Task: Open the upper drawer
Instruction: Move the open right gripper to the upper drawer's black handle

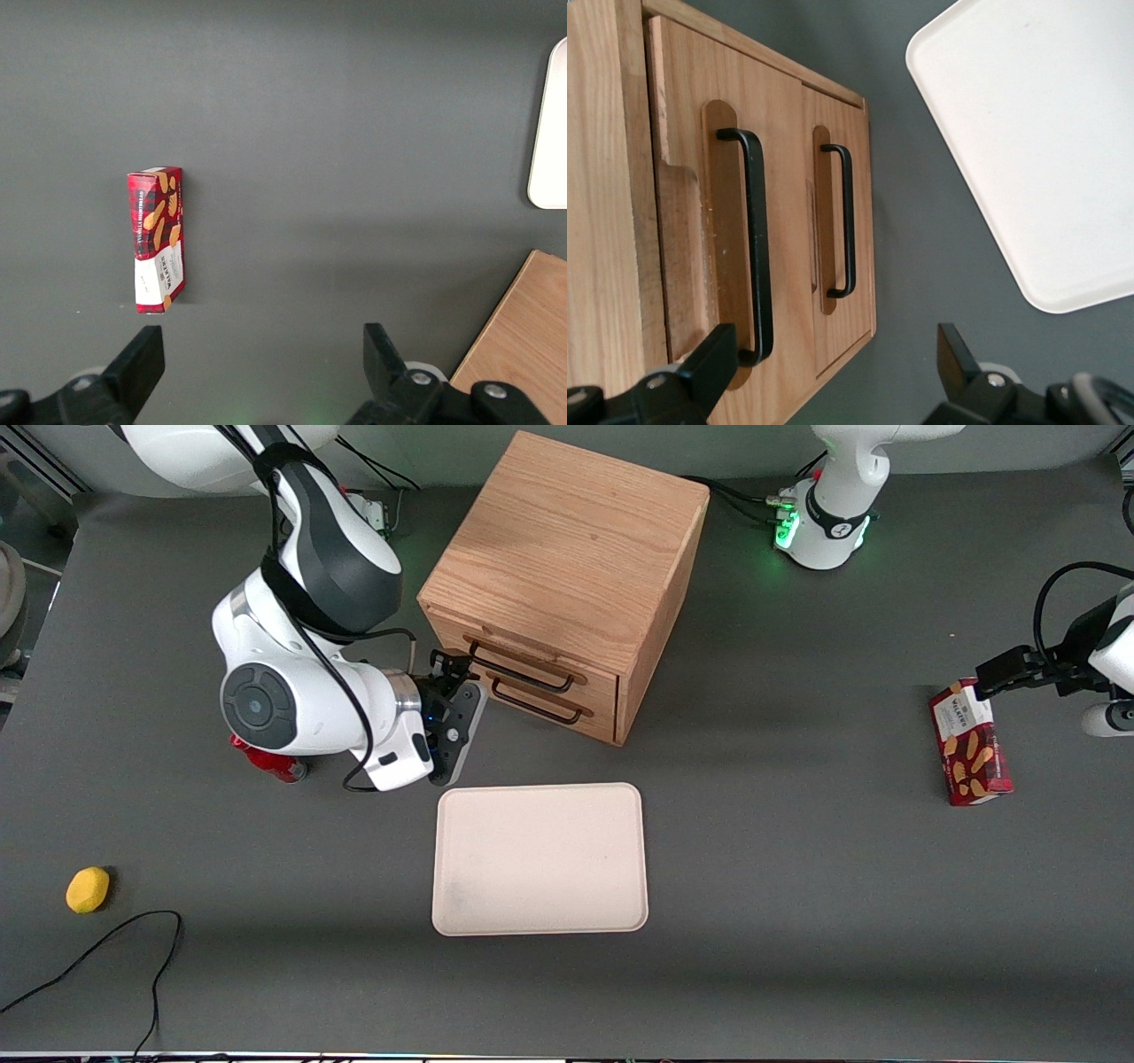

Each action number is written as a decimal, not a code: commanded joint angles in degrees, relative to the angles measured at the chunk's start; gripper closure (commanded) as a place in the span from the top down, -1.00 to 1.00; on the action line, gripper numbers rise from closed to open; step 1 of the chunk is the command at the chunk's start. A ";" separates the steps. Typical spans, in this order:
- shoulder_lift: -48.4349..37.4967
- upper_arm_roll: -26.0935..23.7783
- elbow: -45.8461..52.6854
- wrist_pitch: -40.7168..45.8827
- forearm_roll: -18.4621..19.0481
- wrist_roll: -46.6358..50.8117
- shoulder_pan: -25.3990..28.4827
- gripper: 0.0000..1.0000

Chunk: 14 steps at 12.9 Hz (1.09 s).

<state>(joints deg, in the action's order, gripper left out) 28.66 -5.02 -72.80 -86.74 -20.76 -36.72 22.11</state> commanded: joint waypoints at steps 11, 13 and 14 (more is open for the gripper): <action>-0.62 0.36 -7.36 -5.63 -1.22 3.84 5.66 1.00; -0.88 0.54 -8.66 -6.16 -1.22 3.84 6.46 1.00; -1.75 0.54 -10.07 -7.21 -1.13 3.84 6.46 1.00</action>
<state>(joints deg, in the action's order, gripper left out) 29.30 -5.05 -79.19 -91.55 -20.85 -33.97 27.66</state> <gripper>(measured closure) 0.000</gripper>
